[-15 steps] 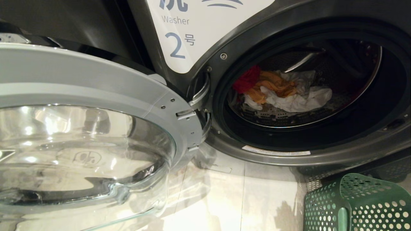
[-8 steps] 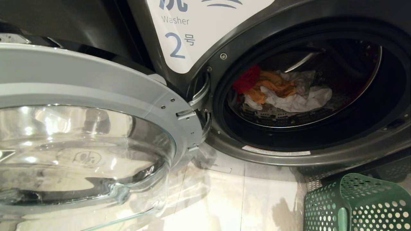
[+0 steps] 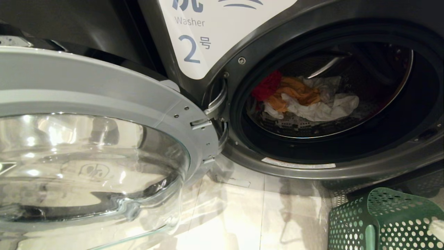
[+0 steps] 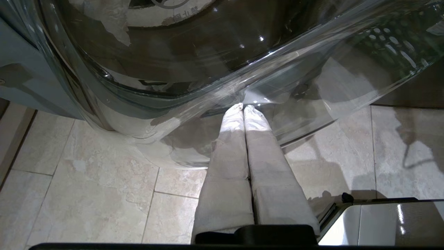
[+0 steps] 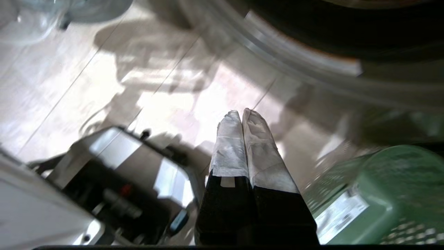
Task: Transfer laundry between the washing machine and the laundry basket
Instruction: Pick a cloth and place it into the basket
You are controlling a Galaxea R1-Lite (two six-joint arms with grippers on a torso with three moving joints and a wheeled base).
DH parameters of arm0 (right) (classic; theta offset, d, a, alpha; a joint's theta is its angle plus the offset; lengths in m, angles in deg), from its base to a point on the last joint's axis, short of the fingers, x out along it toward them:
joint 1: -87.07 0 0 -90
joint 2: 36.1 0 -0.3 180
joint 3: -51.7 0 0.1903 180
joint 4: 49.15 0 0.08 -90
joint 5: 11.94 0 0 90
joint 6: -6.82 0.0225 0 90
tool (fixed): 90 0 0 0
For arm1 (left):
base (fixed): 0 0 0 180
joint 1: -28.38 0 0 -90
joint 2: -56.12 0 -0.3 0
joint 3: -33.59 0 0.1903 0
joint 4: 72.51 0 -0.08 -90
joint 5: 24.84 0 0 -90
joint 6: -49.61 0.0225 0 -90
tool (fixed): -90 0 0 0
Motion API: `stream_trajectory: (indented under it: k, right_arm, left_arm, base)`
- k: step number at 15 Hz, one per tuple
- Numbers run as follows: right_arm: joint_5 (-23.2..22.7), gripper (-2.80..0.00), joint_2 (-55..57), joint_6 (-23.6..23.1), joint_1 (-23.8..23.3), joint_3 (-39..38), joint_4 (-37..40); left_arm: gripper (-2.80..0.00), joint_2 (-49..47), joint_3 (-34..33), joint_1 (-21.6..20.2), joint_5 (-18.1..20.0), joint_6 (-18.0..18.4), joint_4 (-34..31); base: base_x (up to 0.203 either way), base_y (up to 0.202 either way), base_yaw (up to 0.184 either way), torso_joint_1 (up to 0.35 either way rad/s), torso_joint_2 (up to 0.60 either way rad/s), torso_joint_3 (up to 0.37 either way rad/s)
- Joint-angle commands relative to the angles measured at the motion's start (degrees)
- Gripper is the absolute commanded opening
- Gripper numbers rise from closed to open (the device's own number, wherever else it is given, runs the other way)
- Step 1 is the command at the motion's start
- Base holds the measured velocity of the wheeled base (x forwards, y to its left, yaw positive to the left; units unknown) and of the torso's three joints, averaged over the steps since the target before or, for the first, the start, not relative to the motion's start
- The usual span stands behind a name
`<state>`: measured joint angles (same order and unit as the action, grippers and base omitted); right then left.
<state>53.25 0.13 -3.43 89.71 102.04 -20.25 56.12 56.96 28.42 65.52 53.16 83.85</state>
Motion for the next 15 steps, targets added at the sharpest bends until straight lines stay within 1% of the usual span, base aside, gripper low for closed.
stream_trajectory:
  k: [1,5,7,9,11,13,15]
  right_arm:
    - [-1.5,-2.8,13.3,-0.5,1.7,-0.8,0.2]
    - [-1.9,-2.8,29.9,0.3,5.6,0.0,-1.0]
    - [-1.9,-2.8,40.1,2.3,7.0,1.8,-6.5]
    - [-0.7,-2.8,49.8,7.4,9.1,4.7,-15.9]
    - [2.9,-2.8,58.5,13.6,10.8,8.6,-26.5]
    - [8.3,-2.8,65.7,18.2,11.6,15.1,-35.8]
    - [15.5,-2.8,70.3,20.3,11.7,23.1,-39.7]
  left_arm:
    - [-2.8,0.0,-0.1,0.0,0.0,0.0,0.0]
    - [-2.8,0.0,-0.1,0.0,0.0,0.0,0.0]
    - [-2.8,0.0,-0.1,0.0,0.0,0.1,0.0]
    - [-2.8,0.0,-0.1,0.0,0.0,0.0,0.0]
    - [-2.8,0.0,-0.1,0.0,0.0,0.1,0.0]
    - [-2.8,0.0,-0.1,0.0,0.0,0.0,0.0]
    - [-2.8,0.0,-0.1,0.0,0.0,0.1,0.0]
  base:
    - [0.0,0.0,0.0,0.0,0.0,0.0]
    - [0.0,0.0,0.0,0.0,0.0,0.0]
    - [0.0,0.0,0.0,0.0,0.0,0.0]
    - [0.0,0.0,0.0,0.0,0.0,0.0]
    - [0.0,0.0,0.0,0.0,0.0,0.0]
    - [0.0,0.0,0.0,0.0,0.0,0.0]
    - [0.0,0.0,0.0,0.0,0.0,0.0]
